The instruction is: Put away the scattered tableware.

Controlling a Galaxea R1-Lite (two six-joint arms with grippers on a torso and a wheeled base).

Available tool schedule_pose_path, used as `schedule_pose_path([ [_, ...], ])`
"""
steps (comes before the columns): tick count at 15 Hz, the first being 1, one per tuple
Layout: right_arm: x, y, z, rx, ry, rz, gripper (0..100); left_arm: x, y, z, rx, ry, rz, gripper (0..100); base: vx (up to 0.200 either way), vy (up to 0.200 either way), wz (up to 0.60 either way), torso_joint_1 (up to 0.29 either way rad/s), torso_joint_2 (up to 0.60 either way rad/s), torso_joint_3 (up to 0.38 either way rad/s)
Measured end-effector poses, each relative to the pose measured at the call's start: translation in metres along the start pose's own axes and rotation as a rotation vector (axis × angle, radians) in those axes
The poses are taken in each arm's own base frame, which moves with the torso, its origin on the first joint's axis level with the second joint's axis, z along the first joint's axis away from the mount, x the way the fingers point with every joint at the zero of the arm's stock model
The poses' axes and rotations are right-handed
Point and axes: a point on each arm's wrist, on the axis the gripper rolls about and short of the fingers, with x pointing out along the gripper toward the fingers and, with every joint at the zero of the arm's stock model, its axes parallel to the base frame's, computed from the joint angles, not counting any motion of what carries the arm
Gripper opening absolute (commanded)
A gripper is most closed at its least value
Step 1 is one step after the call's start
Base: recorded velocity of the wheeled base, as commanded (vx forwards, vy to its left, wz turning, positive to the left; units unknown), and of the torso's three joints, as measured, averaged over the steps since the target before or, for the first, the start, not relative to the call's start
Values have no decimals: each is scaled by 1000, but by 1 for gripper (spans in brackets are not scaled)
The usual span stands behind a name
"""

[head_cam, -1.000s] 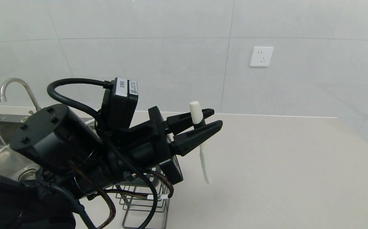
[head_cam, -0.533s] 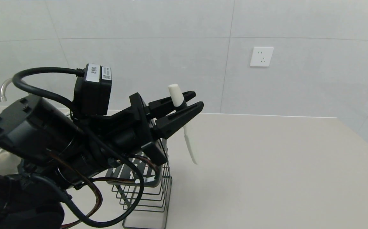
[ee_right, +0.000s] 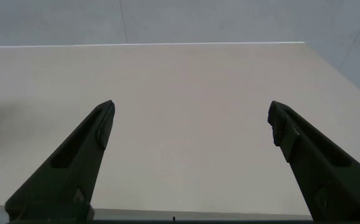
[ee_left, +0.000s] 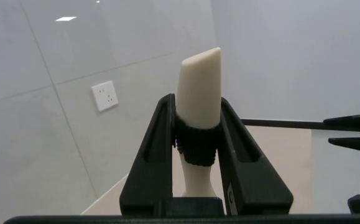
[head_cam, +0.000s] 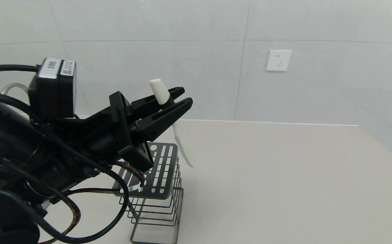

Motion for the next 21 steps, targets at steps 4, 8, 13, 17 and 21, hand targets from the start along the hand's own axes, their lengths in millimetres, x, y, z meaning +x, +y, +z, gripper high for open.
schedule_pose_path([
  [4, 0, 0, 0, 0, 0, 0, 100, -5, 2, 9, 20, -20, 16, 0, 0, 0, 0, 0, 0, 0],
  [8, 0, 0, 0, 0, 1, 0, 100, -10, 12, 18, 57, -39, 54, 0, 0, 0, 0, 0, 0, 0],
  [13, 0, 0, 0, 0, 1, 0, 100, -24, 26, 24, 84, -1, 69, 0, 0, 0, 0, 0, 0, 0],
  [17, 0, 0, 0, -1, 1, 1, 100, -26, 31, 21, 101, 17, 76, 0, 0, 0, 0, 0, 0, 0],
  [21, 0, 0, 0, 1, 1, 0, 100, -23, 31, 8, 125, 64, 45, 0, 0, 0, 0, 0, 0, 0],
])
